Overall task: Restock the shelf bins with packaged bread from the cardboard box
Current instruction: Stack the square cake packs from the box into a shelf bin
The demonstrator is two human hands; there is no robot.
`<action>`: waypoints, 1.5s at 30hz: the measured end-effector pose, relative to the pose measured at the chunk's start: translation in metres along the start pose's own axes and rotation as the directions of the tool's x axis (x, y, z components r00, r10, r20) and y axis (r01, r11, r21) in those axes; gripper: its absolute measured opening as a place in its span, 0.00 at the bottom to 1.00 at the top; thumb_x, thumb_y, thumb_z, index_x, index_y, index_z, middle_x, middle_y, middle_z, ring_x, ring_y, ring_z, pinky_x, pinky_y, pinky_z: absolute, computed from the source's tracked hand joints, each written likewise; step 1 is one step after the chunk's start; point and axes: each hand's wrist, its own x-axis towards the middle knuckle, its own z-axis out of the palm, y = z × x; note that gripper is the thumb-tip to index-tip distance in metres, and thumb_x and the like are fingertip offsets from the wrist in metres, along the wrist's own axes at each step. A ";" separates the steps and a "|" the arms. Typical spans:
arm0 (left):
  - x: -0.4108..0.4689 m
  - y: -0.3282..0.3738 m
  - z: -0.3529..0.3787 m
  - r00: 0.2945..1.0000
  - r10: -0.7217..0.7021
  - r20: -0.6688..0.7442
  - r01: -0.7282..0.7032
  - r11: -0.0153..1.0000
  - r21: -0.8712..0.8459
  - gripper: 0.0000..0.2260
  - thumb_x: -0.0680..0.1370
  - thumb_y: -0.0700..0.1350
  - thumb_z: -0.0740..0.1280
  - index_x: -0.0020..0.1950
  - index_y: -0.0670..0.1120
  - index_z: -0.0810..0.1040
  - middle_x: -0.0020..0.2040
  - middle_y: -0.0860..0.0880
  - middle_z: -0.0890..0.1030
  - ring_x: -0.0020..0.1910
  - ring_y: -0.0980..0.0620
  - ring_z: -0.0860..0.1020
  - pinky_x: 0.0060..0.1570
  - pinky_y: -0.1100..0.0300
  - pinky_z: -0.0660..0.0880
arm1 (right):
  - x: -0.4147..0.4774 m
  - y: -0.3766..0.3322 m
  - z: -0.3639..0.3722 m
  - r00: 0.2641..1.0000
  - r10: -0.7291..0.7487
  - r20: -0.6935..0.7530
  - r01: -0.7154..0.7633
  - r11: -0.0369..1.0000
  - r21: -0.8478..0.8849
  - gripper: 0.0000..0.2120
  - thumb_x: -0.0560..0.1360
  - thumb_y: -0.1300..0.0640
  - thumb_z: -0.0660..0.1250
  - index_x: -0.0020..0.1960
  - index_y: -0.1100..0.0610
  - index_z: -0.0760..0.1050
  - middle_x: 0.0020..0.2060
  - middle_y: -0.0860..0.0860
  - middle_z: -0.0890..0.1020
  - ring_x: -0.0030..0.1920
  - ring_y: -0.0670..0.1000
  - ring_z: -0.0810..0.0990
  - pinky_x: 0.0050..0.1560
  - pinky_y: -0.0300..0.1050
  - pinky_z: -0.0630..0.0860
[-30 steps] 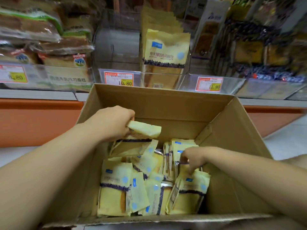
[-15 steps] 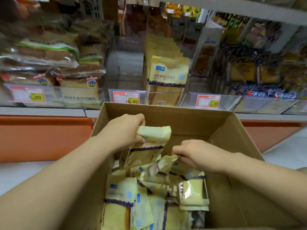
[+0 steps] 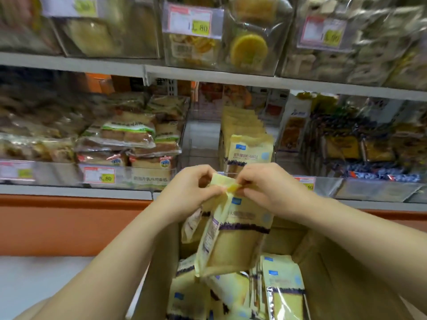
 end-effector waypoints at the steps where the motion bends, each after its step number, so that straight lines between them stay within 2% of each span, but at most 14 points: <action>1: 0.000 0.003 -0.006 1.000 0.001 -0.021 -0.003 0.996 -0.091 0.04 0.74 0.49 0.71 0.42 0.52 0.78 0.38 0.55 0.82 0.40 0.59 0.79 0.42 0.65 0.74 | 0.004 0.000 -0.004 0.997 -0.022 -0.069 0.023 1.000 0.007 0.03 0.74 0.60 0.69 0.47 0.56 0.81 0.41 0.45 0.77 0.42 0.44 0.74 0.48 0.42 0.75; 3: -0.001 0.013 -0.020 0.999 0.012 -0.041 -0.020 0.978 -0.208 0.12 0.70 0.56 0.69 0.49 0.53 0.77 0.44 0.58 0.81 0.45 0.63 0.79 0.45 0.67 0.74 | 0.012 -0.002 -0.014 0.977 -0.064 -0.204 0.069 0.997 0.019 0.03 0.73 0.63 0.70 0.46 0.58 0.81 0.41 0.47 0.79 0.42 0.44 0.74 0.46 0.39 0.74; 6: -0.002 0.015 -0.031 1.000 0.020 0.002 -0.020 0.999 -0.042 0.39 0.62 0.60 0.73 0.70 0.57 0.62 0.62 0.63 0.71 0.60 0.72 0.69 0.59 0.72 0.68 | 0.026 -0.005 -0.029 0.901 -0.102 -0.422 0.124 0.992 0.025 0.03 0.72 0.63 0.72 0.46 0.60 0.81 0.40 0.47 0.78 0.41 0.44 0.74 0.44 0.36 0.74; 9: 0.005 0.004 -0.037 0.998 0.043 -0.041 -0.035 0.984 0.177 0.54 0.61 0.58 0.79 0.77 0.59 0.47 0.69 0.53 0.65 0.69 0.55 0.65 0.68 0.49 0.66 | 0.036 -0.013 -0.039 0.807 -0.155 -0.570 0.226 0.973 0.055 0.04 0.72 0.62 0.71 0.45 0.62 0.80 0.41 0.49 0.78 0.41 0.44 0.75 0.44 0.35 0.74; 14: 0.005 0.006 -0.053 0.956 0.210 -0.203 -0.167 0.963 0.212 0.44 0.66 0.54 0.77 0.75 0.55 0.56 0.64 0.53 0.71 0.61 0.55 0.74 0.57 0.49 0.75 | 0.034 -0.031 -0.047 0.697 -0.304 -0.649 0.409 0.913 0.012 0.08 0.74 0.60 0.68 0.47 0.65 0.80 0.44 0.55 0.81 0.45 0.51 0.79 0.47 0.45 0.78; 17: -0.001 0.011 -0.059 0.868 0.366 -0.336 -0.248 0.905 0.346 0.48 0.69 0.46 0.77 0.74 0.64 0.45 0.60 0.59 0.66 0.54 0.59 0.72 0.50 0.56 0.74 | 0.034 -0.033 -0.055 0.662 -0.344 -0.665 0.461 0.887 0.000 0.09 0.74 0.58 0.67 0.49 0.64 0.79 0.44 0.55 0.81 0.45 0.55 0.80 0.49 0.54 0.77; 20: 0.001 0.009 -0.063 0.804 0.472 -0.362 -0.281 0.838 0.468 0.51 0.67 0.42 0.78 0.76 0.60 0.45 0.57 0.59 0.65 0.50 0.62 0.70 0.43 0.61 0.72 | 0.032 -0.032 -0.061 0.729 -0.330 -0.600 0.459 0.885 0.071 0.21 0.72 0.49 0.69 0.61 0.56 0.71 0.50 0.53 0.80 0.49 0.52 0.80 0.50 0.50 0.78; 23: 0.005 0.010 -0.065 0.779 0.524 -0.344 -0.280 0.782 0.557 0.51 0.66 0.39 0.79 0.77 0.56 0.49 0.59 0.52 0.68 0.49 0.49 0.76 0.37 0.53 0.78 | 0.028 -0.024 -0.057 0.821 -0.299 -0.486 0.289 0.952 -0.097 0.41 0.66 0.37 0.70 0.72 0.52 0.60 0.60 0.50 0.78 0.57 0.48 0.76 0.57 0.44 0.73; 25: 0.010 0.011 -0.063 0.782 0.536 -0.318 -0.258 0.742 0.619 0.50 0.65 0.37 0.78 0.77 0.54 0.50 0.61 0.50 0.69 0.50 0.45 0.78 0.36 0.51 0.78 | 0.030 -0.018 -0.052 0.850 -0.243 -0.467 0.180 0.968 -0.177 0.42 0.64 0.38 0.72 0.72 0.53 0.62 0.58 0.50 0.80 0.55 0.49 0.77 0.54 0.46 0.73; 29: 0.027 0.015 -0.059 0.804 0.513 -0.299 -0.226 0.731 0.644 0.49 0.64 0.34 0.77 0.76 0.53 0.52 0.62 0.44 0.73 0.51 0.43 0.78 0.39 0.51 0.77 | 0.044 -0.010 -0.046 0.808 -0.228 -0.543 0.108 0.964 -0.244 0.28 0.60 0.45 0.72 0.58 0.53 0.78 0.48 0.48 0.84 0.45 0.50 0.81 0.47 0.44 0.74; 33: 0.054 0.006 -0.055 0.802 0.472 -0.367 -0.164 0.764 0.623 0.44 0.66 0.34 0.75 0.75 0.51 0.56 0.65 0.44 0.74 0.61 0.43 0.75 0.55 0.48 0.75 | 0.059 0.008 -0.038 0.738 -0.256 -0.624 0.084 0.953 -0.292 0.23 0.60 0.50 0.76 0.53 0.57 0.81 0.46 0.50 0.85 0.44 0.50 0.82 0.48 0.44 0.73; 37: 0.077 -0.005 -0.048 0.884 0.313 -0.349 0.020 0.719 0.695 0.43 0.69 0.40 0.72 0.78 0.54 0.53 0.74 0.48 0.62 0.72 0.47 0.62 0.69 0.52 0.61 | 0.080 0.038 -0.019 0.776 -0.238 -0.585 0.041 0.943 -0.329 0.25 0.57 0.55 0.82 0.52 0.56 0.81 0.45 0.50 0.85 0.43 0.52 0.83 0.48 0.46 0.75; 40: 0.093 -0.010 -0.044 0.927 0.172 -0.334 0.120 0.708 0.696 0.39 0.73 0.49 0.67 0.78 0.56 0.47 0.73 0.49 0.57 0.69 0.48 0.62 0.66 0.55 0.63 | 0.103 0.060 -0.005 0.809 -0.207 -0.551 0.017 0.944 -0.330 0.24 0.57 0.58 0.81 0.52 0.55 0.81 0.45 0.49 0.85 0.43 0.51 0.83 0.48 0.46 0.74; 45: 0.130 -0.026 -0.049 0.939 0.009 -0.344 0.170 0.858 0.485 0.34 0.74 0.47 0.66 0.77 0.56 0.55 0.72 0.48 0.63 0.62 0.43 0.74 0.57 0.52 0.73 | 0.149 0.082 0.004 0.880 -0.096 -0.465 -0.081 0.935 -0.346 0.24 0.59 0.51 0.80 0.53 0.52 0.78 0.41 0.49 0.84 0.41 0.54 0.83 0.46 0.48 0.75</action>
